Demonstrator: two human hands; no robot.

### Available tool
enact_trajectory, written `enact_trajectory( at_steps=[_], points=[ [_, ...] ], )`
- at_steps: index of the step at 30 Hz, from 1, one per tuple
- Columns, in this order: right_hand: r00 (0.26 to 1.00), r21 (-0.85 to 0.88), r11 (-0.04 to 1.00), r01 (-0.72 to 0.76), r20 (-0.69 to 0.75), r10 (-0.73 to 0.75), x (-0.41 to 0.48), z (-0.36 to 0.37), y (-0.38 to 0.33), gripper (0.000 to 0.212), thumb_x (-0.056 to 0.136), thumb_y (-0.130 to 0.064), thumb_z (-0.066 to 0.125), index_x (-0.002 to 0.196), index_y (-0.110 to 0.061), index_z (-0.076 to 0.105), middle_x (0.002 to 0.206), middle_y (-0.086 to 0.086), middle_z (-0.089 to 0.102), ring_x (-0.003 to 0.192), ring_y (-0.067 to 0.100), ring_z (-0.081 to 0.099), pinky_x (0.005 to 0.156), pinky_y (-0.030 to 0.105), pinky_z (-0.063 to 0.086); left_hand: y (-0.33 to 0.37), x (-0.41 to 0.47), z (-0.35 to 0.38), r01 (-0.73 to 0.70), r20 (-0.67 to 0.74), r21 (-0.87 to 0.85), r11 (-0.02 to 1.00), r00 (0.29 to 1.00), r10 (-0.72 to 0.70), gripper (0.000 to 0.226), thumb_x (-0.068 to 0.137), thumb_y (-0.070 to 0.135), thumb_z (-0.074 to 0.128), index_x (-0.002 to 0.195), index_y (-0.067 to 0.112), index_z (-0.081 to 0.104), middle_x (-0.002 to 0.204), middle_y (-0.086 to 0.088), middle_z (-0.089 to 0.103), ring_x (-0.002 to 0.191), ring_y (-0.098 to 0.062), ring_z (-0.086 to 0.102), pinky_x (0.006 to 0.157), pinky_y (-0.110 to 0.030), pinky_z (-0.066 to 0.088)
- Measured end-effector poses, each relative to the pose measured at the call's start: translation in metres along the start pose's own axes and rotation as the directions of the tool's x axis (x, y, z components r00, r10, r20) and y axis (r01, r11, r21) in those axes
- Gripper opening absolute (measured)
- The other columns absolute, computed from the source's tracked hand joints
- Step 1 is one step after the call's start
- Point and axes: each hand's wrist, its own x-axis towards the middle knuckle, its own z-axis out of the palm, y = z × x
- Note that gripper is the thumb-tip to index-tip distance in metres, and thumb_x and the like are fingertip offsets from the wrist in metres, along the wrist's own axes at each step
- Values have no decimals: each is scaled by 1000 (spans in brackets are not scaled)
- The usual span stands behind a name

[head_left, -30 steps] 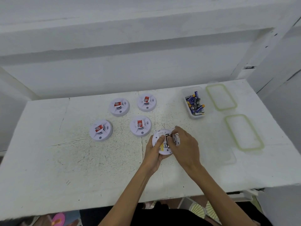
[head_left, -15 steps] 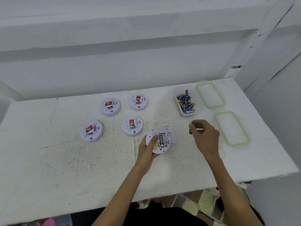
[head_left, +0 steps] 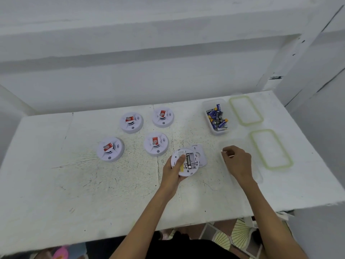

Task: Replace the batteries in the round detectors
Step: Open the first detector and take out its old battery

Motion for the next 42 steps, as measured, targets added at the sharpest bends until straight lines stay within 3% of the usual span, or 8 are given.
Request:
enact_trajectory(
  at_steps=[11,18,23,26,29,35,42],
  points=[
    [999,5,999,53,3,-53,7,4,-6,19,92,-10,67,109,-8,75,99,8,76,77,12,62,82,17,44,-4,3,0,13,-27,-28,1000,1000,-14,37,99,26,67,135,17,64,123,-8,75,115,-27,72,86,-41,63],
    [992,-13,995,95,-86,-96,-1,4,-10,17,94,-8,61,105,-9,75,100,7,74,82,21,66,76,26,48,-3,3,-1,11,-9,-14,1000,1000,-11,37,100,26,67,135,17,64,124,-8,75,116,-27,71,93,-47,61],
    [945,-21,965,261,-197,-260,-24,1,-37,18,92,-7,61,103,-16,71,104,-2,68,91,19,57,70,27,46,-4,4,-2,10,-9,-21,1000,1000,-10,35,99,25,67,133,18,65,123,-8,75,115,-27,72,89,-44,62],
    [914,77,911,405,-67,-400,-40,7,-52,15,92,-13,64,103,-19,71,105,-8,64,92,12,58,70,22,50,-4,4,-1,8,-9,-17,1000,1000,-8,34,99,26,67,132,18,65,123,-8,75,114,-27,72,91,-47,61],
    [867,56,871,488,91,-491,-54,19,-58,18,92,-19,67,109,-16,70,113,-2,60,103,13,57,83,20,48,-5,4,0,4,-13,-27,1000,1000,-4,34,99,24,67,132,16,65,122,-12,75,113,-30,73,93,-49,60],
    [838,-10,860,511,228,-496,-60,29,-58,33,89,-19,70,121,-15,64,134,2,50,121,21,51,83,22,49,-3,2,1,4,-2,-8,1000,1000,-4,30,101,23,65,130,16,67,121,-11,76,114,-28,73,92,-48,60],
    [755,-21,803,595,356,-550,-50,23,-58,29,90,-19,67,117,-11,62,156,7,39,141,22,38,104,33,47,0,4,-2,25,12,35,999,1000,-26,33,101,24,65,133,15,65,119,-12,76,110,-29,74,81,-40,64]
  ],
)
